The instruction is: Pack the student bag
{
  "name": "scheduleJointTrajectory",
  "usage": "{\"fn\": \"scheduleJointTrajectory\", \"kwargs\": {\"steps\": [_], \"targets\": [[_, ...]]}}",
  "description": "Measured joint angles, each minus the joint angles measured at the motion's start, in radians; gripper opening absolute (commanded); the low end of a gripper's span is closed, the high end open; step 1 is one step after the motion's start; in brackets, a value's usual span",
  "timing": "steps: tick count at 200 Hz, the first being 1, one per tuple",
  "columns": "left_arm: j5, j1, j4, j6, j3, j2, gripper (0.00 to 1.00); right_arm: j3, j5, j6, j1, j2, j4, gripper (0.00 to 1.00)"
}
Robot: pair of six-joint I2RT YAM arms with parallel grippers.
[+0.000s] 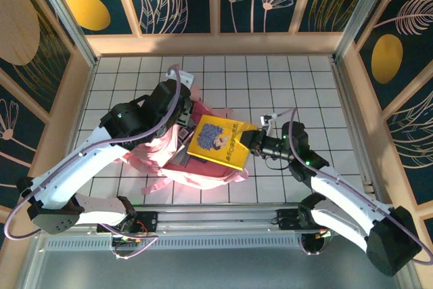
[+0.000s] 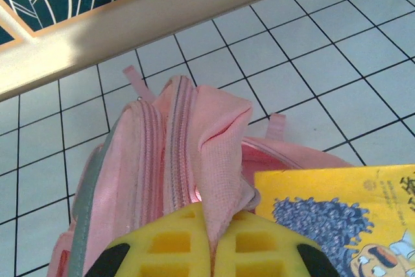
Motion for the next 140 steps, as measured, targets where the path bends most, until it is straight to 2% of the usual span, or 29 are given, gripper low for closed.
{"fn": "scheduleJointTrajectory", "kwargs": {"steps": [45,83,140], "targets": [[0.01,0.004,0.0,0.003,0.0,0.0,0.0,0.109,0.026,-0.003,0.092,0.113,0.053,0.0],[0.011,0.006,0.0,0.003,0.0,0.0,0.0,0.181,0.046,-0.006,0.131,0.204,0.117,0.0],[0.019,0.017,-0.02,0.002,0.061,0.045,0.0,0.312,0.204,-0.103,0.24,0.457,0.124,0.0]]}}
